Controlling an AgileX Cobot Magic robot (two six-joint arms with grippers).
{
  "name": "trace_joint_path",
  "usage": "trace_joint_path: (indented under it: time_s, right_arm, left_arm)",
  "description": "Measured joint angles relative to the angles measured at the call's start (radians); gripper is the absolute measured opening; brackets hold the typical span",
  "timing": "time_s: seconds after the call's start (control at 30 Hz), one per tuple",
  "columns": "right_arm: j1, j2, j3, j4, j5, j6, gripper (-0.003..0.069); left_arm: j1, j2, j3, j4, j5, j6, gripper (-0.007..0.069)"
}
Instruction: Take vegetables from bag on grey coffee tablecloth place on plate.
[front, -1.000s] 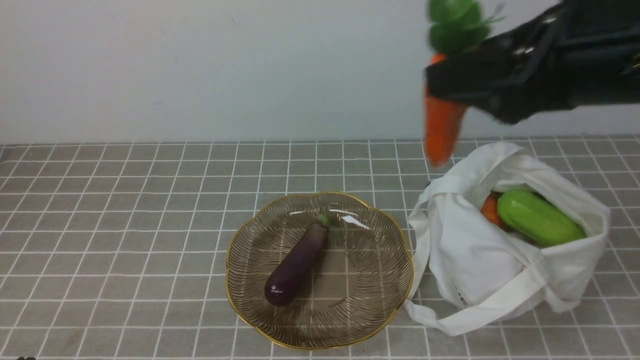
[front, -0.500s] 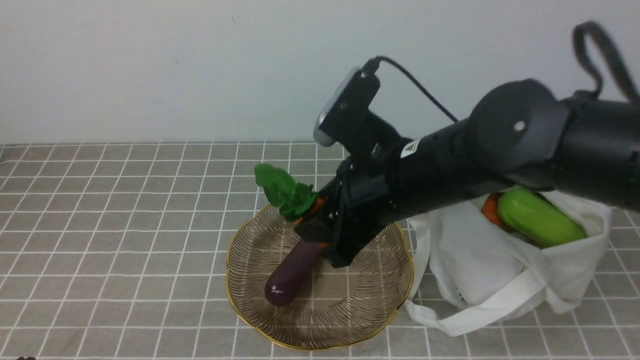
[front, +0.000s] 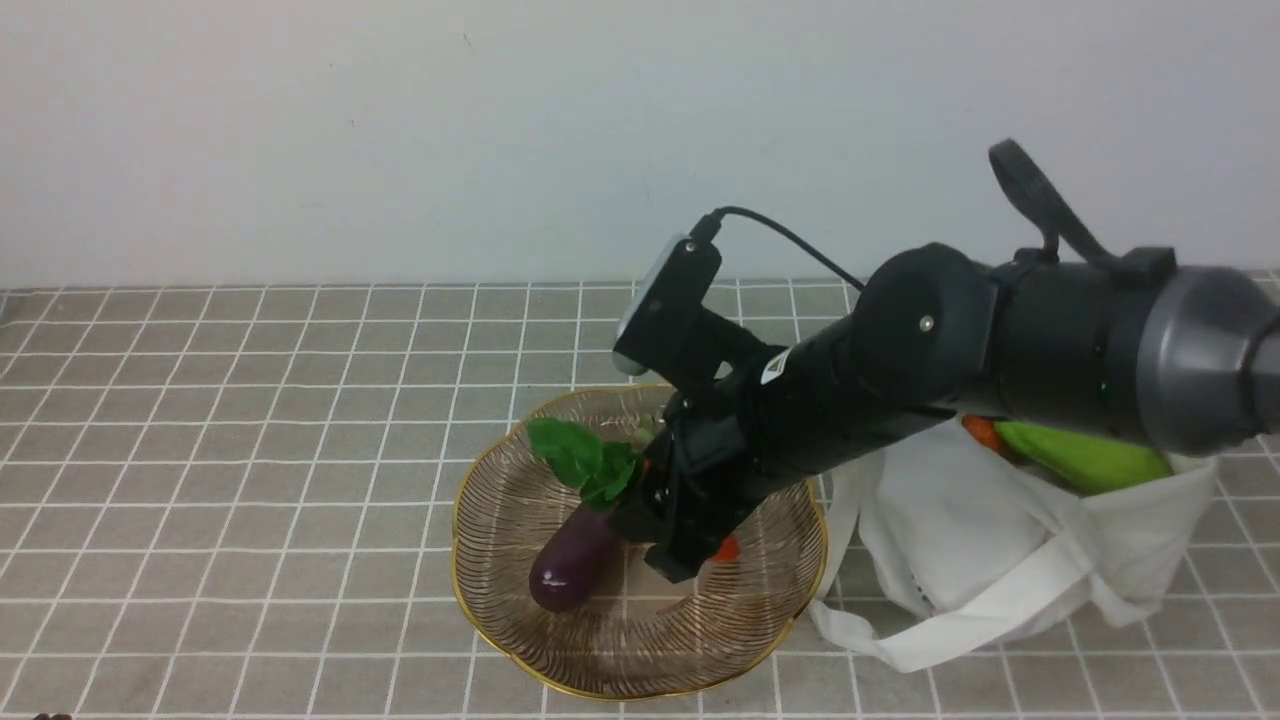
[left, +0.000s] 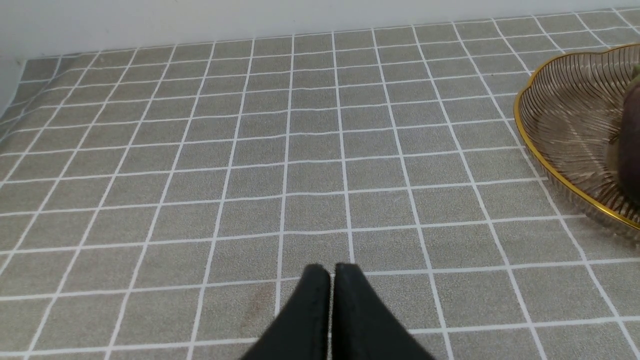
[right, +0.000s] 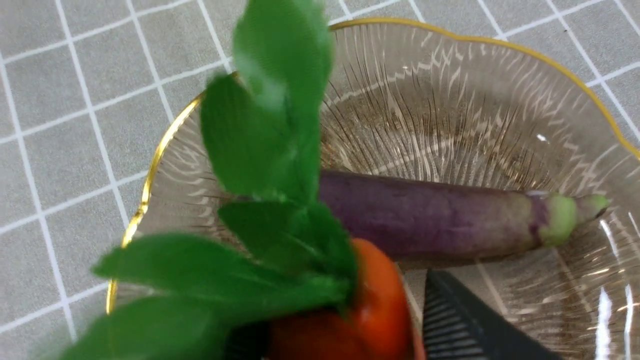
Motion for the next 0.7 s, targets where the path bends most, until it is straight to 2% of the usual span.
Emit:
trace_joint_path:
  time_s: [0.03,0.17,0.33,0.43,0.5,0.53,0.57,0.63,0.7]
  right_arm:
    - [0.000,0.000,0.000,0.000,0.000,0.029,0.0475]
    - [0.000,-0.002,0.000,0.000,0.000,0.078,0.0558]
    - [0.000,-0.079,0.000,-0.023,0.002,0.130,0.0569]
    - [0.000,-0.168,0.000,-0.033,0.005,0.213,0.0527]
    - [0.000,-0.311,0.000,-0.069,0.021,0.329,0.0446]
    - [0.000,-0.323,0.000,-0.073,0.023,0.337,0.0446]
    - [0.000,-0.436,0.000,-0.126,0.031,0.401,0.0370]
    - [0.000,-0.540,0.000,-0.198,0.040,0.446,0.0287]
    - [0.000,-0.675,0.000,-0.309,0.059,0.513,0.0159]
  left_arm:
    - [0.000,0.000,0.000,0.000,0.000,0.000,-0.0005]
    - [0.000,0.000,0.000,0.000,0.000,0.000,-0.0005]
    - [0.000,0.000,0.000,0.000,0.000,0.000,-0.0005]
    - [0.000,0.000,0.000,0.000,0.000,0.000,-0.0005]
    - [0.000,0.000,0.000,0.000,0.000,0.000,-0.0005]
    - [0.000,0.000,0.000,0.000,0.000,0.000,-0.0005]
    - [0.000,0.000,0.000,0.000,0.000,0.000,-0.0005]
    - [0.000,0.000,0.000,0.000,0.000,0.000,-0.0005]
    - [0.000,0.000,0.000,0.000,0.000,0.000,-0.0005]
